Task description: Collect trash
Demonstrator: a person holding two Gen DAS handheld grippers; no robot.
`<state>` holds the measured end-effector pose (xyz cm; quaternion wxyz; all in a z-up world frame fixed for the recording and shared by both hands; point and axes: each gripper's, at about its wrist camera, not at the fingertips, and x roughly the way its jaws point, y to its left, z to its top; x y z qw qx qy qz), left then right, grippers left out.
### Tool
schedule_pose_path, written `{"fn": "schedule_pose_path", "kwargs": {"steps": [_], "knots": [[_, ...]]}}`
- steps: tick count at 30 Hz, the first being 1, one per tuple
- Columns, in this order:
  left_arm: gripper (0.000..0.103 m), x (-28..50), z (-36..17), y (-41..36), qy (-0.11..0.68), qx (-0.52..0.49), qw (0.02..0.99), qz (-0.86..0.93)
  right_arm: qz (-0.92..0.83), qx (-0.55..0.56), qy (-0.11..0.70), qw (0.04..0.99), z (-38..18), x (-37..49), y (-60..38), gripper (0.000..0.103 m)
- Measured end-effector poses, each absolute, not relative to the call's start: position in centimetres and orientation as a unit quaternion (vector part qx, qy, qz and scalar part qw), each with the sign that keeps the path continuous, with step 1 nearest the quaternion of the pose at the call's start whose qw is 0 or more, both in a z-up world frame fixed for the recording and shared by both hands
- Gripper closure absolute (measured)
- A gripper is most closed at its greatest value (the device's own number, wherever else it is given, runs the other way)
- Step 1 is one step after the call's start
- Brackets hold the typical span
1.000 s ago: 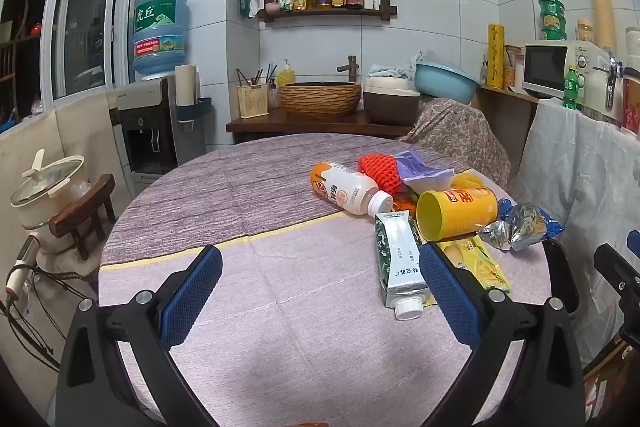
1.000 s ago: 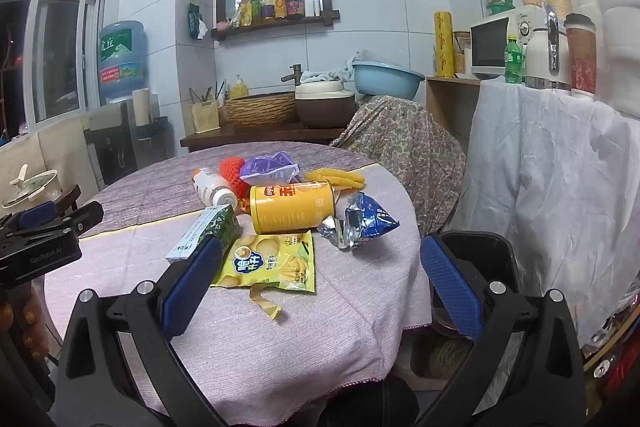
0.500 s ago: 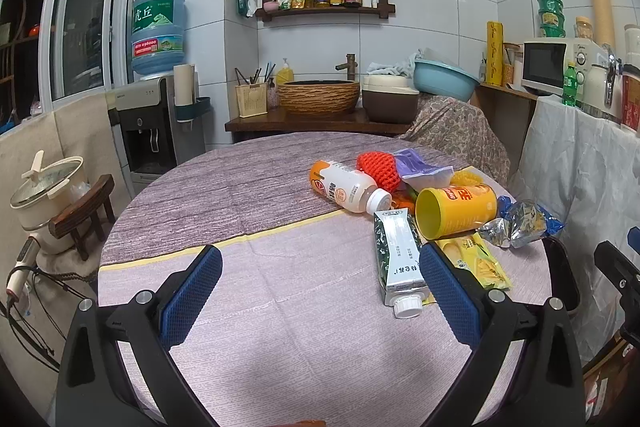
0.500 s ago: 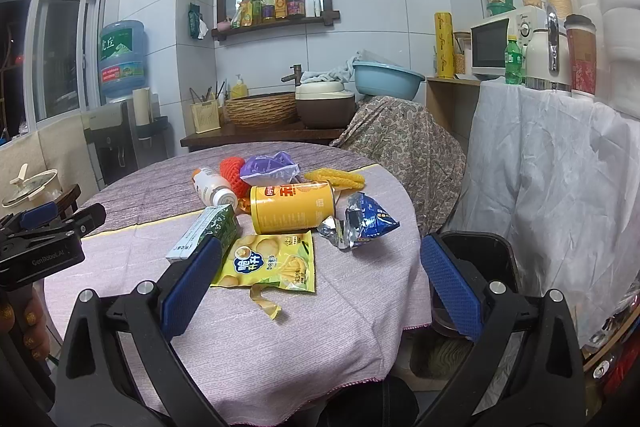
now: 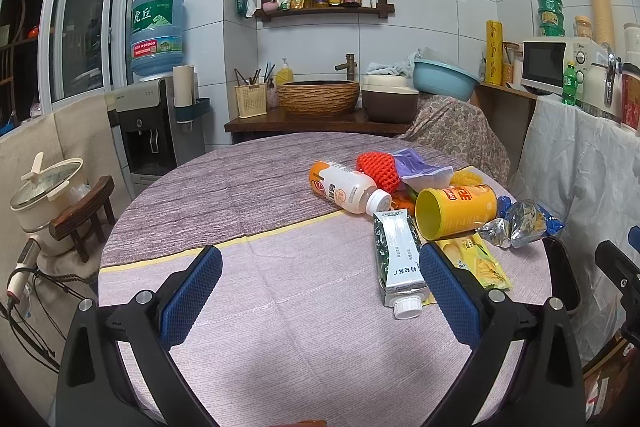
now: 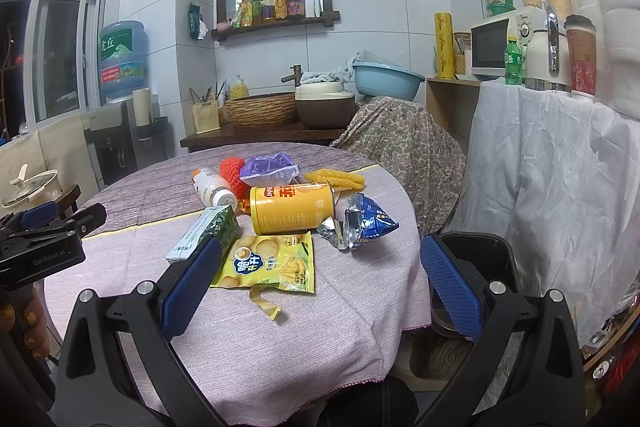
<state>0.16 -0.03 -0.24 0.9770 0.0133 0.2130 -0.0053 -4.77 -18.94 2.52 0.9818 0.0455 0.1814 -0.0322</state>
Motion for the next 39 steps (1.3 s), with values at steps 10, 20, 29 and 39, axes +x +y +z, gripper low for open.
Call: {"fn": "schedule_pose_path", "kwargs": {"steps": [10,20,29,39], "knots": [[0.005,-0.01,-0.25,-0.07,0.213,0.014,0.977,-0.006,-0.032,0.045,0.181,0.982,2.56,-4.82,-18.94,0.005],[0.005,0.01,-0.23,-0.10,0.213,0.014,0.977,-0.005,-0.031,0.044,0.181,0.982,2.58,-4.81,-18.94,0.005],[0.005,0.07,-0.03,-0.26,0.214,0.015,0.977,-0.006,-0.030,0.044,0.183,0.982,2.53,-4.76,-18.94,0.005],[0.005,0.06,-0.02,-0.25,0.214,0.016,0.977,-0.006,-0.029,0.040,0.184,0.982,2.34,-4.64,-18.79,0.005]]}}
